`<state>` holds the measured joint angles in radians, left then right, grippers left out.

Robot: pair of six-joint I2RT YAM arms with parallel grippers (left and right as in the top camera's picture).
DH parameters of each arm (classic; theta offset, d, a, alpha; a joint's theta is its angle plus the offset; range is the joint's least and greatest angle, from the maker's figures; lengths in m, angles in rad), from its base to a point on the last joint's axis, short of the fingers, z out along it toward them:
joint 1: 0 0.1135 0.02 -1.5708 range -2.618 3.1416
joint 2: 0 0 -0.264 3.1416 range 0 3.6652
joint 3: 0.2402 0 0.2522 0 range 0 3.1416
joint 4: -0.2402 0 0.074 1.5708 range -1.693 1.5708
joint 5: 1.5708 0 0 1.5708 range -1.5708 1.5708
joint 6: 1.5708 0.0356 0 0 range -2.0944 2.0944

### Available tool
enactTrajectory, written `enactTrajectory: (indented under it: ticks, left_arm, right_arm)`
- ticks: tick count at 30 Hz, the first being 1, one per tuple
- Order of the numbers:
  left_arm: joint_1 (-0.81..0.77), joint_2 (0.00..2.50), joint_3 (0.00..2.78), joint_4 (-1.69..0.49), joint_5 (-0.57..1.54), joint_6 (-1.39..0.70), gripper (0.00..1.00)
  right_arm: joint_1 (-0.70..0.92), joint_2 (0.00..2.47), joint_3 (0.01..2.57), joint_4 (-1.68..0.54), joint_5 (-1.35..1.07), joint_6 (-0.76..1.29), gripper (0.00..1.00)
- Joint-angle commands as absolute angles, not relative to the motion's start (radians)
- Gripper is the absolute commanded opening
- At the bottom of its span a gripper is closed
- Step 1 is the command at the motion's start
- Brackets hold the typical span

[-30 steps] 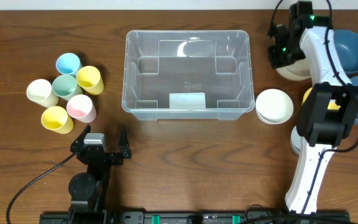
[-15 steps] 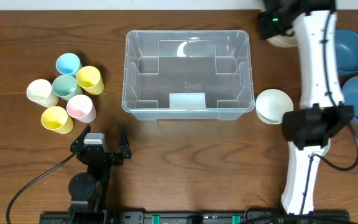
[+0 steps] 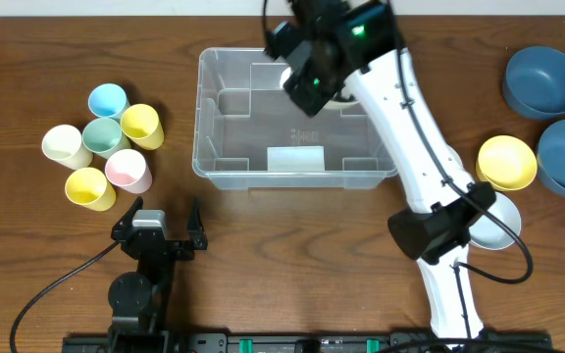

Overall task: Pack container
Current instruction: 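Lift the cream bowl and carry it left over the clear bin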

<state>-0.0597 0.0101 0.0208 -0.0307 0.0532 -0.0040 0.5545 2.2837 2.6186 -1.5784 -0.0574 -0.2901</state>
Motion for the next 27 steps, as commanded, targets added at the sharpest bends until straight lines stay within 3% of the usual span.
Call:
enactTrajectory:
  ticks: [1, 14, 27]
  left_arm:
    - [-0.056, 0.004, 0.004, -0.066, 0.053, -0.016, 0.98]
    - [-0.056, 0.004, 0.004, -0.066, 0.053, -0.016, 0.98]
    - [-0.056, 0.004, 0.004, -0.066, 0.053, -0.016, 0.98]
  right_arm:
    - [0.564, 2.277, 2.545, -1.586, 0.012, -0.364, 0.01]
    - [0.539, 2.277, 2.170, -1.341, 0.030, -0.459, 0.01]
    - [0.470, 2.277, 2.000, -1.104, 0.044, -0.470, 0.01]
